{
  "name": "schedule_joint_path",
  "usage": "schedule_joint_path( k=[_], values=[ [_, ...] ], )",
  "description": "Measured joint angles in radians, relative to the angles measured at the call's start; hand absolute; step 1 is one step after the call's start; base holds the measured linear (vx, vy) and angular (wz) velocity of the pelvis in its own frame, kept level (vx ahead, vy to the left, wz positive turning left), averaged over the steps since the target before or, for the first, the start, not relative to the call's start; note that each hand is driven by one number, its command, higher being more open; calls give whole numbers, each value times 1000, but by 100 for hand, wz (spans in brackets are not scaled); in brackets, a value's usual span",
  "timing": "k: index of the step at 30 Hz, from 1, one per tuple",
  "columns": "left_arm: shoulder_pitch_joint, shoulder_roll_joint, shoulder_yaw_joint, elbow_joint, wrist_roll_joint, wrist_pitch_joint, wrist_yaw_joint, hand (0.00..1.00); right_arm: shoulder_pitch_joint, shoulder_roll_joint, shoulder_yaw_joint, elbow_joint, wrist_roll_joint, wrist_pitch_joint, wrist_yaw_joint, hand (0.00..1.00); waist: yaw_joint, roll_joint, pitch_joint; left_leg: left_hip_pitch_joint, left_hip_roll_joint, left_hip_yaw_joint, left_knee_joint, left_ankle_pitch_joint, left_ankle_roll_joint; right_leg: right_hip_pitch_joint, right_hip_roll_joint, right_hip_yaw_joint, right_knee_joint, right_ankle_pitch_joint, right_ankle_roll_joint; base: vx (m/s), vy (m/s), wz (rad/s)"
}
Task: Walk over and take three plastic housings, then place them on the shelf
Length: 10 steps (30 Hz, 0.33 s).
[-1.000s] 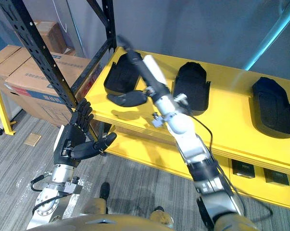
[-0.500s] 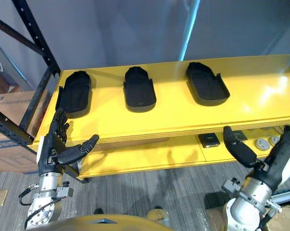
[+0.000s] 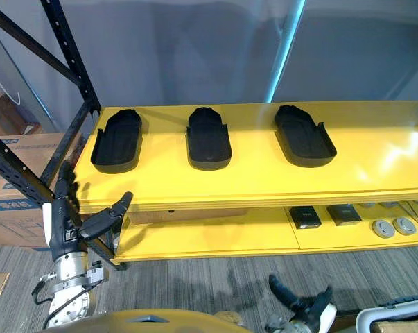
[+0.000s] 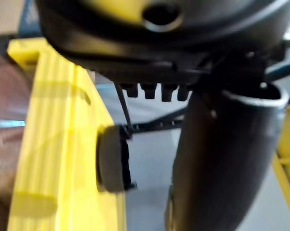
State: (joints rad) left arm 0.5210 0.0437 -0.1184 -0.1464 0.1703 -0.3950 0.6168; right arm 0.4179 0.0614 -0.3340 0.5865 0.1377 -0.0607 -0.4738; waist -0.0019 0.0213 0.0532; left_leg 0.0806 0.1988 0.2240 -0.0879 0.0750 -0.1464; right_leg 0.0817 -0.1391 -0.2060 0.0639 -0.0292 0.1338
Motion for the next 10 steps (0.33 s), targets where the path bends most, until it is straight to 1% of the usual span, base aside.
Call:
schedule_joint_path(
  k=[1,3,5,6,7,8,9,10],
  values=[
    [-2,-15,7,45,11,-10,51,100,-12,8,0,64,31,21,4,100,6,-3,2,-1,0,-9,0,6,3,10,-2,-17,1,-5,-1,45,-27,39],
    [-1,-24,17,135,32,-20,88,100,-25,10,-22,137,81,40,21,100,20,-9,1,2,-6,-27,0,9,7,27,-10,-39,3,-14,0,43,-13,36],
    [-7,-25,21,227,33,-20,98,100,-49,-2,-28,207,115,53,47,100,29,-21,1,2,-14,-43,0,10,7,41,-17,-57,2,-19,2,30,0,29],
    [-10,-27,35,292,31,-20,98,100,-68,-9,-29,244,152,64,78,100,35,-31,-1,2,-17,-49,-1,10,7,46,-20,-63,1,-22,4,15,1,16],
    [-12,-28,43,326,29,-20,98,100,-76,-10,-31,256,168,71,90,100,38,-32,-2,3,-18,-51,-1,11,6,48,-20,-64,1,-23,5,14,-1,11],
    [-22,-27,60,396,13,-18,92,100,-91,-10,-37,275,209,79,117,100,47,-42,3,11,-18,-53,-1,11,4,56,-21,-67,1,-25,4,8,-6,6],
    [-34,-28,77,465,-29,-14,86,100,-98,-7,-47,288,252,96,144,100,53,-45,8,14,-19,-57,-1,11,3,62,-21,-72,1,-29,4,6,-10,8],
    [-42,-30,89,499,-51,-9,79,100,-102,-4,-49,296,274,102,155,100,54,-51,7,15,-19,-61,-1,11,3,65,-21,-77,1,-30,4,1,-8,7]
  ],
)
